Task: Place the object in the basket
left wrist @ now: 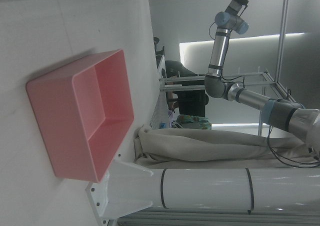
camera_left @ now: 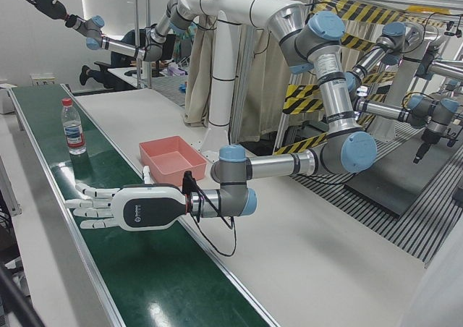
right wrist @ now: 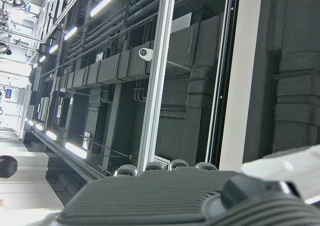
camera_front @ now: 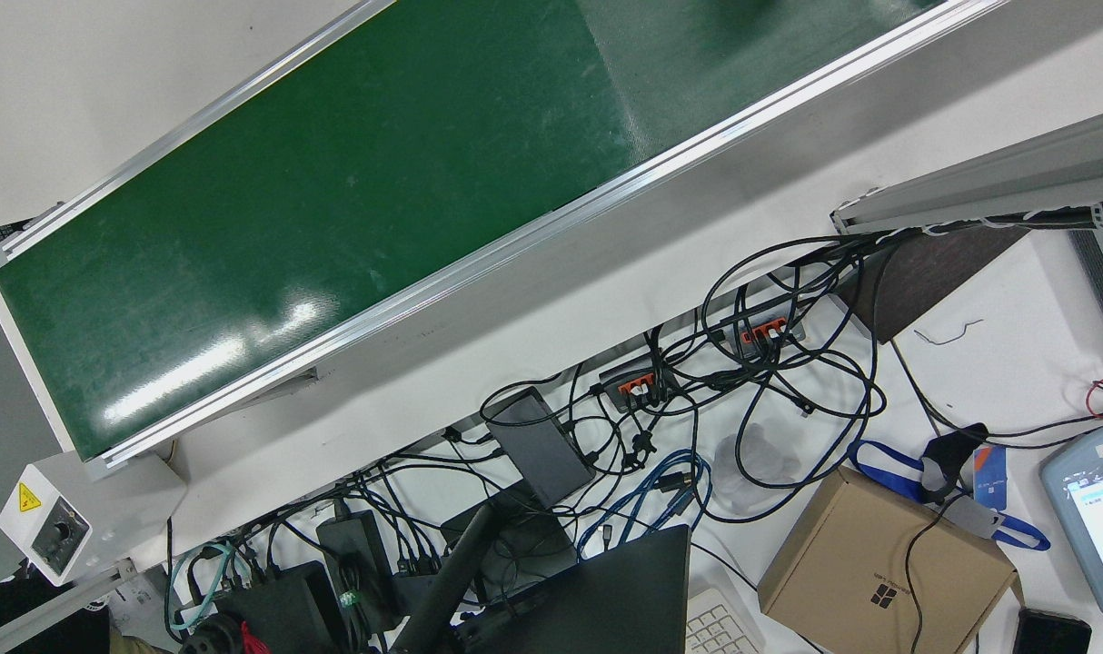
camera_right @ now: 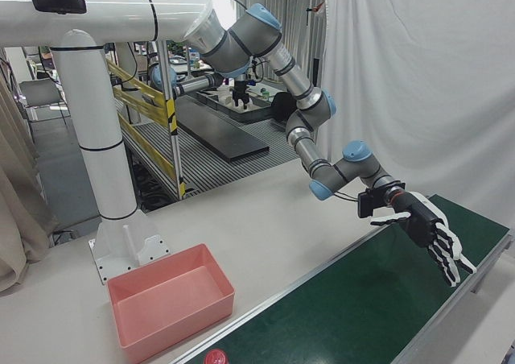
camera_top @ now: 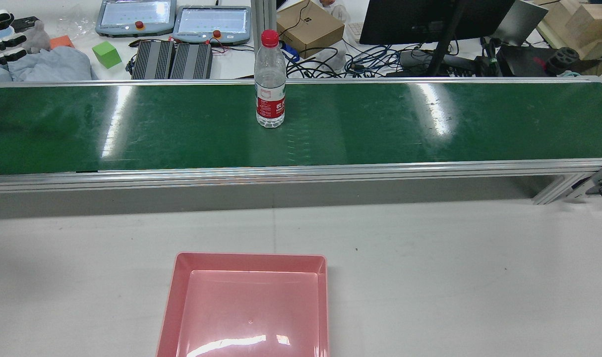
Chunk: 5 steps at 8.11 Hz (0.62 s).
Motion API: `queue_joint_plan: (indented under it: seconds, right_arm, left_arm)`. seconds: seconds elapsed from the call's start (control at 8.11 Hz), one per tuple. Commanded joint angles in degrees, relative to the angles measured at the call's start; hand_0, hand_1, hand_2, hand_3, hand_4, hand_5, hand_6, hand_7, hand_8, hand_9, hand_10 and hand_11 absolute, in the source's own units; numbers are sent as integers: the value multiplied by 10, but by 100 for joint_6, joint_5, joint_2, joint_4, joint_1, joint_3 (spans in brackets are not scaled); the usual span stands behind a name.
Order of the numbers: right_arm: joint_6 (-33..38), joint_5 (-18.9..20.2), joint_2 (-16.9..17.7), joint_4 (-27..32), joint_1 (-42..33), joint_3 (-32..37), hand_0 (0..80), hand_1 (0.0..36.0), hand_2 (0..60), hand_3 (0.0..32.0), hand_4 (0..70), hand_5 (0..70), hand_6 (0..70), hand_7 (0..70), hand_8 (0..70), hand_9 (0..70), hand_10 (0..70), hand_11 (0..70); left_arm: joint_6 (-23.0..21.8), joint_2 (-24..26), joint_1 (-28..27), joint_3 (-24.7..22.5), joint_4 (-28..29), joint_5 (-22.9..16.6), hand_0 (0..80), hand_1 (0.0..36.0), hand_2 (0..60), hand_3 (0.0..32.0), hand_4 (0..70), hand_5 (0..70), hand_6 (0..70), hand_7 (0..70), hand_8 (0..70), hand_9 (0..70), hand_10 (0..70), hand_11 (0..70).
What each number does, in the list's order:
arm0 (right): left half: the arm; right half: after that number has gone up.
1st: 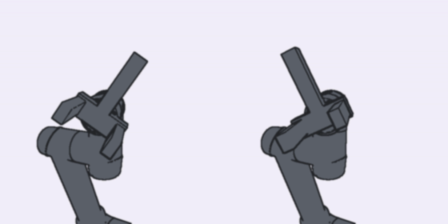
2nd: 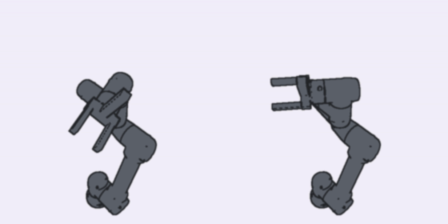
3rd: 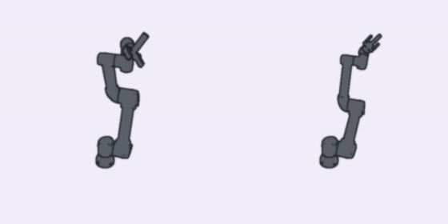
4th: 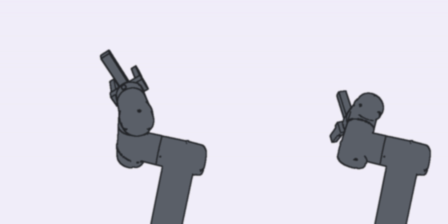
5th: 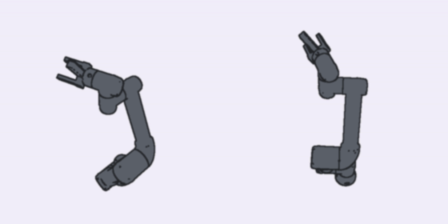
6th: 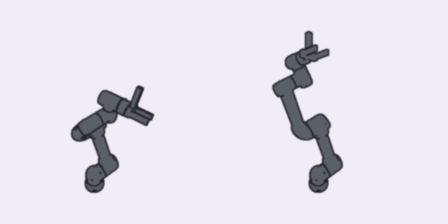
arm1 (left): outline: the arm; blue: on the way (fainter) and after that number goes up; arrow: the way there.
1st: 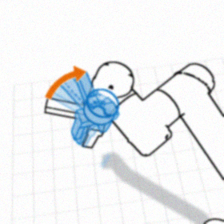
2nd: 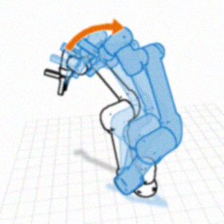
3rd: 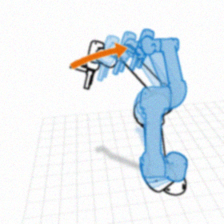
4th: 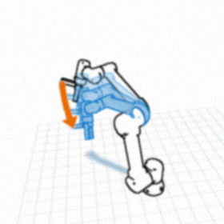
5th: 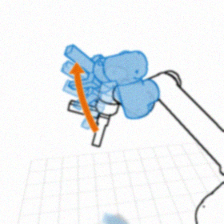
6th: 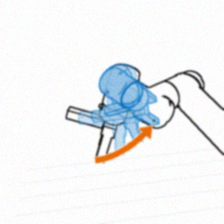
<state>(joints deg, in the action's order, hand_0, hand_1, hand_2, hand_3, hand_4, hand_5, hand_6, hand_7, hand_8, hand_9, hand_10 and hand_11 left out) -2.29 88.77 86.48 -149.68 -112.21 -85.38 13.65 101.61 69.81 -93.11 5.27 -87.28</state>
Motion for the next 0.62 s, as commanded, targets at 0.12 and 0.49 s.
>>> queue_joint_plan:
  seconds: [0.12,0.49]
  right_arm:
    - [0,0,0,0,-2,-5,0,0,0,0,0,0,0,0,0,0,0,0]
    - [0,0,0,0,-2,-5,0,0,0,0,0,0,0,0,0,0,0,0]
  left_arm:
    - [6,8,-29,-6,-9,-9,659,129,0,90,25,253,48,26,100,122,54,101]
    - [6,8,-20,21,-17,-9,644,126,0,86,29,248,49,26,103,126,54,100]
